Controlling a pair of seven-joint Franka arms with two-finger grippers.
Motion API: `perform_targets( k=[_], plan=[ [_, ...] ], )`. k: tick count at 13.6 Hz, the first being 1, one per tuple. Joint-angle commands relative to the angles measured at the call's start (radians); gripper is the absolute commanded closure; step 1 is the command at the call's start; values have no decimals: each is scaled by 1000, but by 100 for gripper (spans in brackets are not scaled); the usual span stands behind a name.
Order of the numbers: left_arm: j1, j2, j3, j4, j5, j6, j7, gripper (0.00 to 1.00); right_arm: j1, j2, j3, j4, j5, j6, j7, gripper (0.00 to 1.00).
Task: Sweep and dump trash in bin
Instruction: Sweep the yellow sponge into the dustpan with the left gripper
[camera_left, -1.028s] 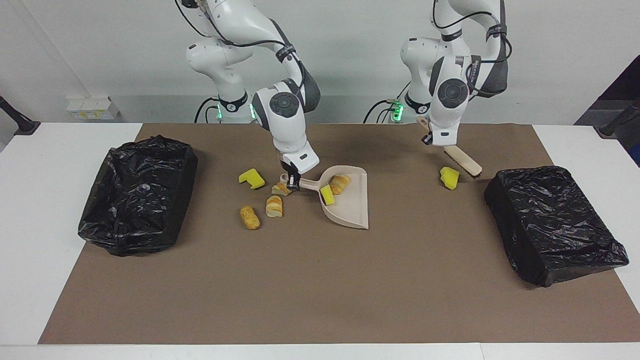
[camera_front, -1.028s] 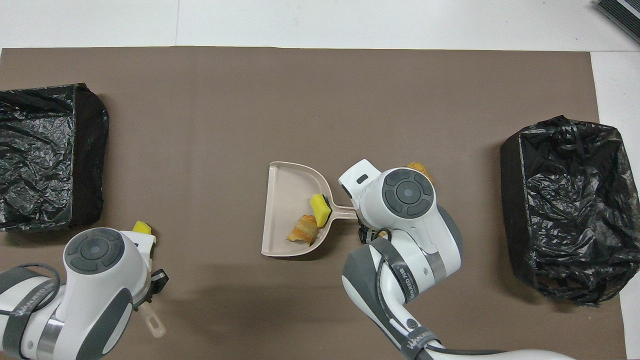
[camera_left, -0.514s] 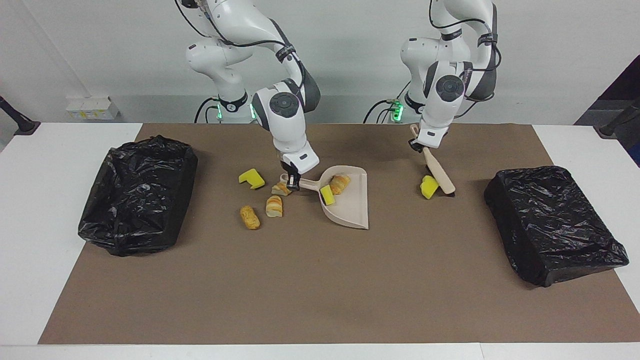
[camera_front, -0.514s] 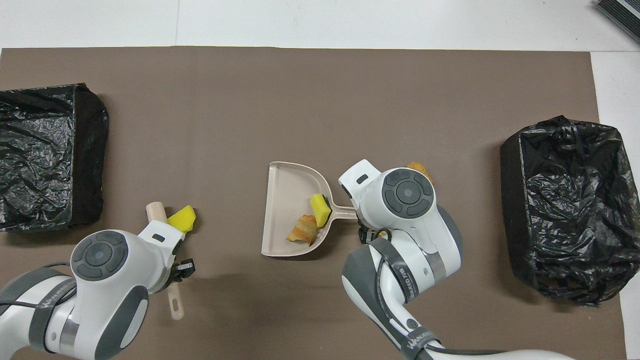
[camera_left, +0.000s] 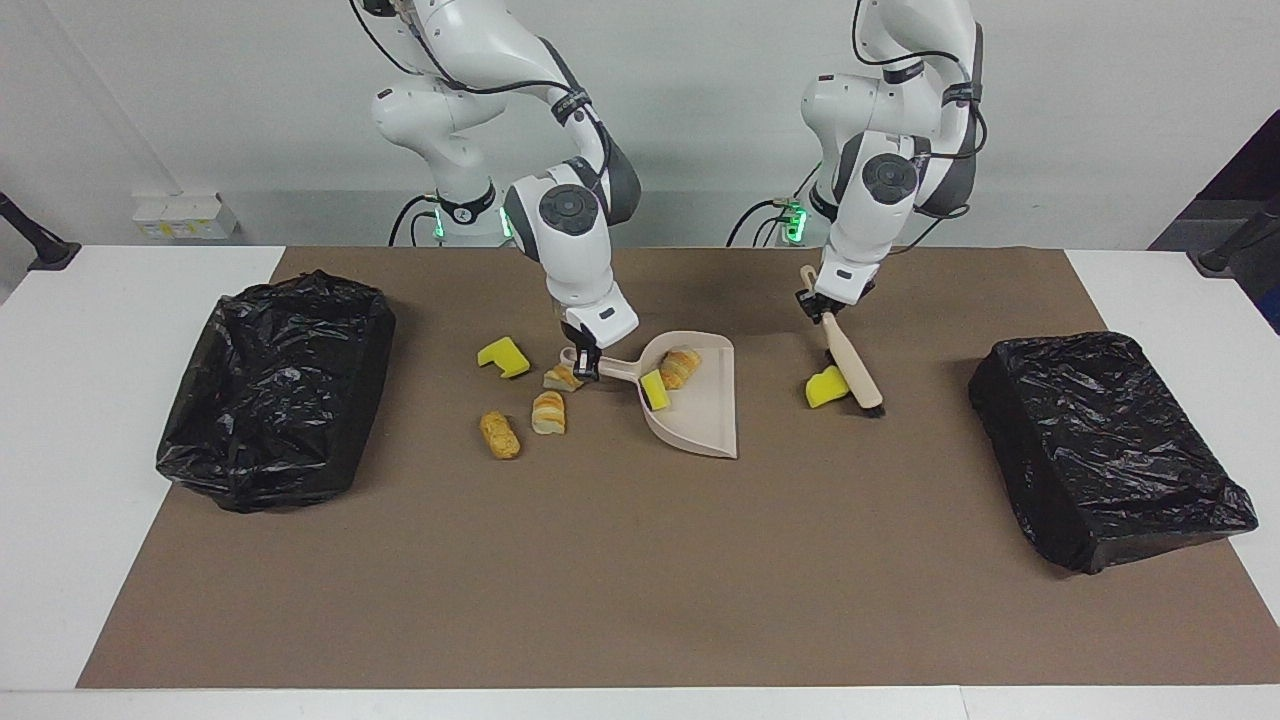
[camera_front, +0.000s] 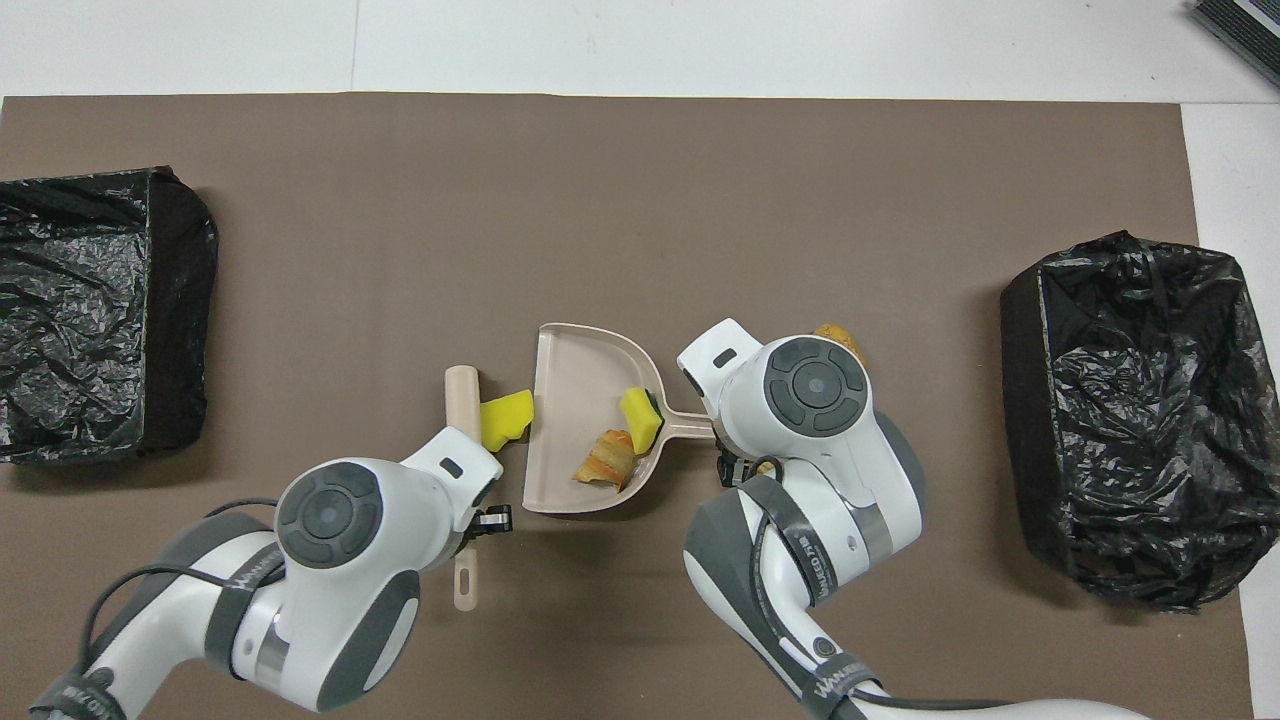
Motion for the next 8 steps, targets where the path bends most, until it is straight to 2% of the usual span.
perform_targets(
  k=[1,3,5,7,8],
  plan=[
    [-64,94,12,60,-20,74,36,100,-9,-10,7,-21,-11,26,37,100],
    [-67,115,6,106,-22,60,23,100,-9,-10,7,-21,-11,26,37,100],
    [-59,114,10,107,-23,36,16,100,-9,-9,7,-21,-11,26,37,100],
    [-41,85,21,112,-20,-34,17,100,-9,-9,7,-21,-11,24,37,100],
    [5,68,24,144,-13,-87,8,100,-11,-9,7,-19,-11,22,37,100]
  ],
)
